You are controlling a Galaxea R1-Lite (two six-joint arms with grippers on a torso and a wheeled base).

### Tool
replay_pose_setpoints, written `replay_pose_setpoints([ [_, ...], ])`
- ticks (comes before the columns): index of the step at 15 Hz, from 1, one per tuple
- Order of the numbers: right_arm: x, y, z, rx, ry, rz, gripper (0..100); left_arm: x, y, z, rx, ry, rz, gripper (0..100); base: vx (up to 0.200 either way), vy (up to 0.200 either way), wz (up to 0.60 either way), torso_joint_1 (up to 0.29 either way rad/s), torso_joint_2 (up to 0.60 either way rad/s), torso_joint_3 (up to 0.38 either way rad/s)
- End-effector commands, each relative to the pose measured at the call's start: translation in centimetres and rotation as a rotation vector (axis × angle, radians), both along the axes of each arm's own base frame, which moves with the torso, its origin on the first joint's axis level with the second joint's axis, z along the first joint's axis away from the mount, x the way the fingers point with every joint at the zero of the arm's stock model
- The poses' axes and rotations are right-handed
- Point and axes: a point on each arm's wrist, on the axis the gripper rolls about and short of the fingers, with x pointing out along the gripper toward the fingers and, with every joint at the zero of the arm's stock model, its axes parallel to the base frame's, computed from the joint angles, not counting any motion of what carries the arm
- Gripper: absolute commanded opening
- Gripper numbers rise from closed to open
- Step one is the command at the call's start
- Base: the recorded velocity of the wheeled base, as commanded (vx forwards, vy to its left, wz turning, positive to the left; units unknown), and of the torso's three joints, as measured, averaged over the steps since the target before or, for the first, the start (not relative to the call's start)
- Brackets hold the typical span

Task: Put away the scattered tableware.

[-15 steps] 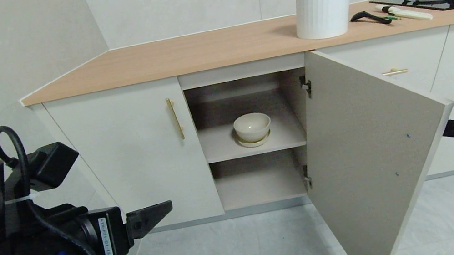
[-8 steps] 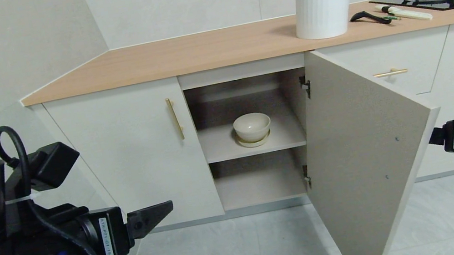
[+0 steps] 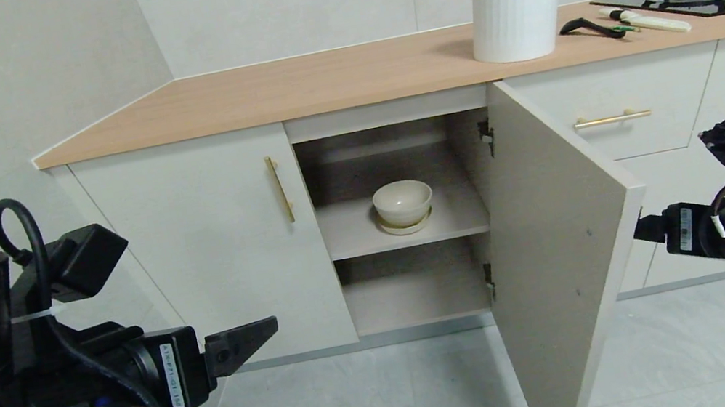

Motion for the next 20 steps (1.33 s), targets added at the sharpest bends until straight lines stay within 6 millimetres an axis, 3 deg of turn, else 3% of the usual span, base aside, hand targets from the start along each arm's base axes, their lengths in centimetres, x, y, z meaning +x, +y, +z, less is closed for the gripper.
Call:
replay_pose_setpoints([
  [1,0.0,1.0,-0.4,-0.004,0.015,0.038,100,0.0,0.0,0.0,0.001,0.001,0.0,100,0.0,0.0,0.0,0.0,0.0,0.0],
  [6,-0.4,3.8,-0.2,0.02,0.009,0.151,100,-0.2,0.1,0.2,-0.005,-0.006,0.001,100,0.0,0.0,0.0,0.0,0.0,0.0],
  [11,4.1,7.9,-0.7,0.089,0.04,0.326,100,-0.2,0.1,-0.1,0.003,0.0,0.006,100,0.0,0.0,0.0,0.0,0.0,0.0],
  [14,7.8,11.1,-1.2,0.049,0.013,0.413,100,-0.2,0.2,0.0,0.003,-0.004,0.008,100,0.0,0.0,0.0,0.0,0.0,0.0],
  [17,9.1,12.9,-1.3,0.05,-0.004,0.442,100,-0.2,0.2,0.0,0.012,-0.01,0.025,100,0.0,0.0,0.0,0.0,0.0,0.0],
  [20,9.6,13.3,-2.3,0.046,0.013,0.446,100,-0.1,0.2,-0.1,0.015,-0.004,0.023,100,0.0,0.0,0.0,0.0,0.0,0.0],
])
